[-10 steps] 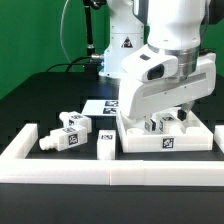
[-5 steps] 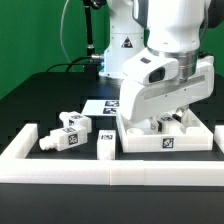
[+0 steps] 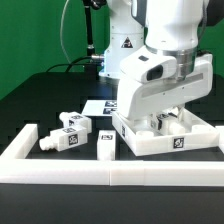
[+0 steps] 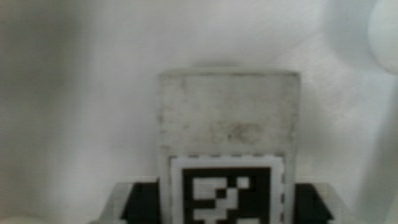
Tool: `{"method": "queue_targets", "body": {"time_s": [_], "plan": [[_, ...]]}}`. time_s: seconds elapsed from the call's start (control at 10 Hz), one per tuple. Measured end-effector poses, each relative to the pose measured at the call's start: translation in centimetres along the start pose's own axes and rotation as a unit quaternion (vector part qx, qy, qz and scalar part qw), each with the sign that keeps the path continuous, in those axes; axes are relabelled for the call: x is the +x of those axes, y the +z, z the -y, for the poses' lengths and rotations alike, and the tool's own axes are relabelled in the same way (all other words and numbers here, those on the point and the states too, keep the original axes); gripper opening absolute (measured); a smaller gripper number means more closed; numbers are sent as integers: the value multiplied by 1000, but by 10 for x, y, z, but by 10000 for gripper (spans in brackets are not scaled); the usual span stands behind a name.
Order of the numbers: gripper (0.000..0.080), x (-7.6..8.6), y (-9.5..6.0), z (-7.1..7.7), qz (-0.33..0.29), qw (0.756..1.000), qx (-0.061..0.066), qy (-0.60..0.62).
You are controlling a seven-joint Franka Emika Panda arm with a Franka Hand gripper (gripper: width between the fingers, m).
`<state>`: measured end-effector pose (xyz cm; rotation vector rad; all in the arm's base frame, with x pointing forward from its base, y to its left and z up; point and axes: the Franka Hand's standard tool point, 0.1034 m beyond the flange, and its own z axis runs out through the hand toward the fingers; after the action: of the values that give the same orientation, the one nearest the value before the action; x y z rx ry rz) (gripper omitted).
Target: Assemble one leg
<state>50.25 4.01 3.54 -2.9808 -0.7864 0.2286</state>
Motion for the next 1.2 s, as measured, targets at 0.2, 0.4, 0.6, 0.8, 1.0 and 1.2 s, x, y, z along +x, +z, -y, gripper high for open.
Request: {"method": "queue_targets", "body": {"time_s": [0.2, 0.4, 0.6, 0.8, 1.0, 1.2], "plan": [[284, 0, -12, 4, -6, 999, -5, 37], [284, 1, -12, 3, -10, 1000, -6, 20], [284, 1, -12, 3, -9, 1000, -6, -4], [284, 3, -15, -4, -8, 981, -16, -191], [284, 8, -19, -7, -6, 961, -23, -277], [284, 7, -18, -8, -4, 940, -24, -341]]}}
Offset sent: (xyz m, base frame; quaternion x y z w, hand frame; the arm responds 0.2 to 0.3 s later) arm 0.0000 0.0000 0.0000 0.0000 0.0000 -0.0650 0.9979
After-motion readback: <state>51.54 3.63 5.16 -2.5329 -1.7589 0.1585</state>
